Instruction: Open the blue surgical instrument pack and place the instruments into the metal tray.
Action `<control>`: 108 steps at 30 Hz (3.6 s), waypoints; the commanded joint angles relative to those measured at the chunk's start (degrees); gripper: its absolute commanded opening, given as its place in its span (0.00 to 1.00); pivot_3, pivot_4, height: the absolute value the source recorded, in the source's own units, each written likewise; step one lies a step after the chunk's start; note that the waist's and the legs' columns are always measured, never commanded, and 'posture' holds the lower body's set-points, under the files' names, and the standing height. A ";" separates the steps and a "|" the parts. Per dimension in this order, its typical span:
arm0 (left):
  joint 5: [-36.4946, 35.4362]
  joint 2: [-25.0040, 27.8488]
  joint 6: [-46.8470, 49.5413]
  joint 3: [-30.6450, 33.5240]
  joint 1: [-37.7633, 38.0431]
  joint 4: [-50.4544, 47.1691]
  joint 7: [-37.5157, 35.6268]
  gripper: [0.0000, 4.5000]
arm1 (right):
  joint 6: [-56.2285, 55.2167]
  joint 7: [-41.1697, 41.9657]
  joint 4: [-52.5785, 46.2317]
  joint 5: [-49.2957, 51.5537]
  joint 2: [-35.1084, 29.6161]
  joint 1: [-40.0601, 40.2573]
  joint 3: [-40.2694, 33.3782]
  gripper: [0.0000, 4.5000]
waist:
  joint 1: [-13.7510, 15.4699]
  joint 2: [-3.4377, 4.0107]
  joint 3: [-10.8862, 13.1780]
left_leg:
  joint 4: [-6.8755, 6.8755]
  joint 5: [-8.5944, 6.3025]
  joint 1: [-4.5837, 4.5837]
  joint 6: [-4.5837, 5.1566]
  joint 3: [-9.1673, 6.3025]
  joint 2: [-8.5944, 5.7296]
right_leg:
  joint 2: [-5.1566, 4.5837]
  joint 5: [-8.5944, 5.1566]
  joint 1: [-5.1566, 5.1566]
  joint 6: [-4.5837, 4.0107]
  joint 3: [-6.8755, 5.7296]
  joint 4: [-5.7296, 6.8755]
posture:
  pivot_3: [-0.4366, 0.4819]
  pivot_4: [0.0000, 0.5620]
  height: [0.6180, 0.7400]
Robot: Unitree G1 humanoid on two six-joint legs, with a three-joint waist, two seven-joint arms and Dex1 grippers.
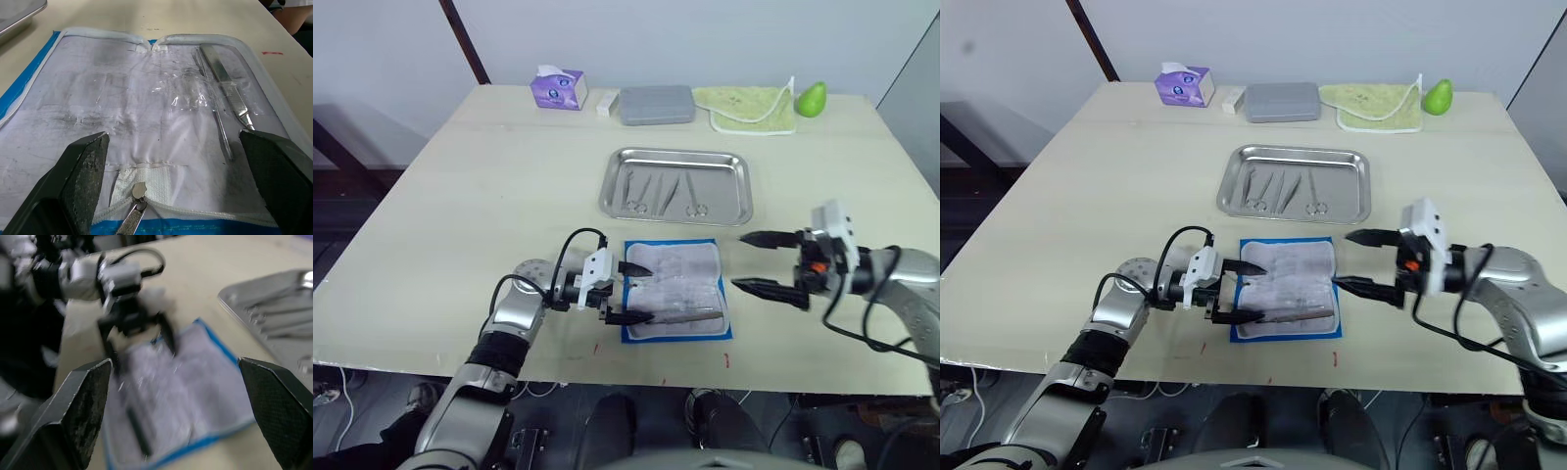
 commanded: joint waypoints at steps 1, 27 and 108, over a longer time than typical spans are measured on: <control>0.94 0.64 0.20 -0.90 1.06 2.84 -0.87 1.00 | -3.26 6.10 -1.10 1.41 -5.75 3.44 -6.80 0.97 | -0.03 -0.02 0.01 | 0.02 0.00 0.00 0.00 0.00 0.00 | 0.00 0.00 0.01 0.00 0.00 0.01 | 0.48 0.27 1.00; 0.97 0.41 -0.38 -0.58 0.25 3.87 -1.40 1.00 | -13.54 -3.37 4.37 -17.63 4.87 -3.34 19.30 0.38 | 0.09 -0.08 0.07 | 0.09 0.00 0.03 0.00 -0.07 0.00 | 0.11 0.04 0.03 -0.06 0.08 0.02 | 0.48 0.27 1.00; 1.78 -0.05 1.50 -1.81 0.64 1.65 0.48 1.00 | 6.82 -0.01 -0.79 -32.25 6.43 -21.96 35.80 0.01 | 0.20 -0.39 -0.26 | 0.12 0.00 0.02 0.00 -0.04 0.02 | 0.10 0.07 -0.02 -0.14 0.08 0.08 | 0.48 0.27 1.00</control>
